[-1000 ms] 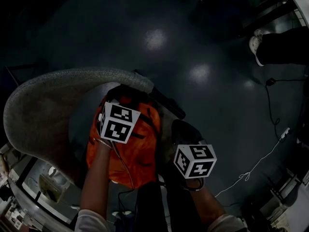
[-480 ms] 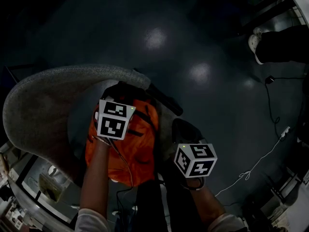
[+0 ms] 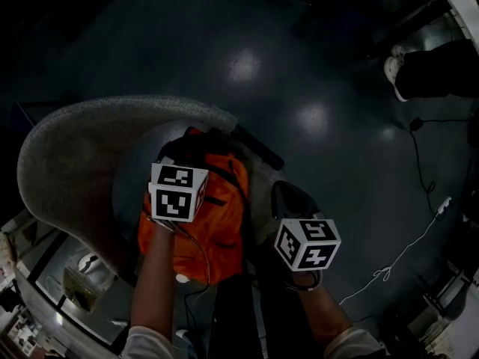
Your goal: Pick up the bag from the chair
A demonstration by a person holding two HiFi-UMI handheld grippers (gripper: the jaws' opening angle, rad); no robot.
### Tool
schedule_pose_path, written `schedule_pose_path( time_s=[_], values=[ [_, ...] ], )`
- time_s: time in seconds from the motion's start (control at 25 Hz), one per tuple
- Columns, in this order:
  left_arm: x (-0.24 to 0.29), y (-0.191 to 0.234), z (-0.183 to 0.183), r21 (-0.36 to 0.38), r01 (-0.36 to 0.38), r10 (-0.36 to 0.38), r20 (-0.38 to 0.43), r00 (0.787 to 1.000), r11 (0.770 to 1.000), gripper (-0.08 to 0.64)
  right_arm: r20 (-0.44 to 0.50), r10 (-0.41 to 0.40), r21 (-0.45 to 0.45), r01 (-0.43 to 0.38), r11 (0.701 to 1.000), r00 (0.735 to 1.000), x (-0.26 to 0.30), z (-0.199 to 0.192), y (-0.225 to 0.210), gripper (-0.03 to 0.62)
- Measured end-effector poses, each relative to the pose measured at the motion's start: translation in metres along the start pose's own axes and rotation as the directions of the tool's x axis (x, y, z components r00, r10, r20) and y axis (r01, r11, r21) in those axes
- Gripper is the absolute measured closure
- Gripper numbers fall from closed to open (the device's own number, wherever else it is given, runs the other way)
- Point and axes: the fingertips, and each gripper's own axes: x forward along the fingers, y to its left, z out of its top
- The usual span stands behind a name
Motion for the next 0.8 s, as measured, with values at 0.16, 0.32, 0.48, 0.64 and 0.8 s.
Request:
schedule_pose_path(
  time_s=[0.16, 0.32, 0.48, 0.64, 0.8],
  values=[
    [-0.017, 0.001, -0.006, -0.016, -0.036, 0.037, 0.019, 0.999, 0.999, 0.538, 0.016, 0.013, -0.014, -0.012, 1.000, 1.000, -0.008, 0.004, 0.012, 0.559],
    [-0.036, -0.001, -0.010, -0.039, -0.050, 0.052, 0.033, 0.998, 0.998, 0.538, 0.022, 0.021, -0.046, -0.020, 0.999, 1.000, -0.014, 0.006, 0.024, 0.559],
    [-0.061, -0.004, -0.011, -0.067, -0.069, 0.073, 0.063, 0.995, 0.995, 0.538, 0.036, 0.022, -0.062, -0.020, 0.998, 0.999, -0.024, 0.008, 0.032, 0.560],
    [-0.086, -0.013, -0.014, -0.098, -0.079, 0.088, 0.096, 0.991, 0.992, 0.540, 0.050, 0.027, -0.061, -0.024, 0.998, 0.998, -0.035, 0.007, 0.042, 0.560],
    [-0.109, -0.022, -0.015, -0.128, -0.086, 0.102, 0.129, 0.986, 0.988, 0.540, 0.064, 0.039, -0.074, -0.034, 0.997, 0.997, -0.047, 0.005, 0.055, 0.560]
  ],
)
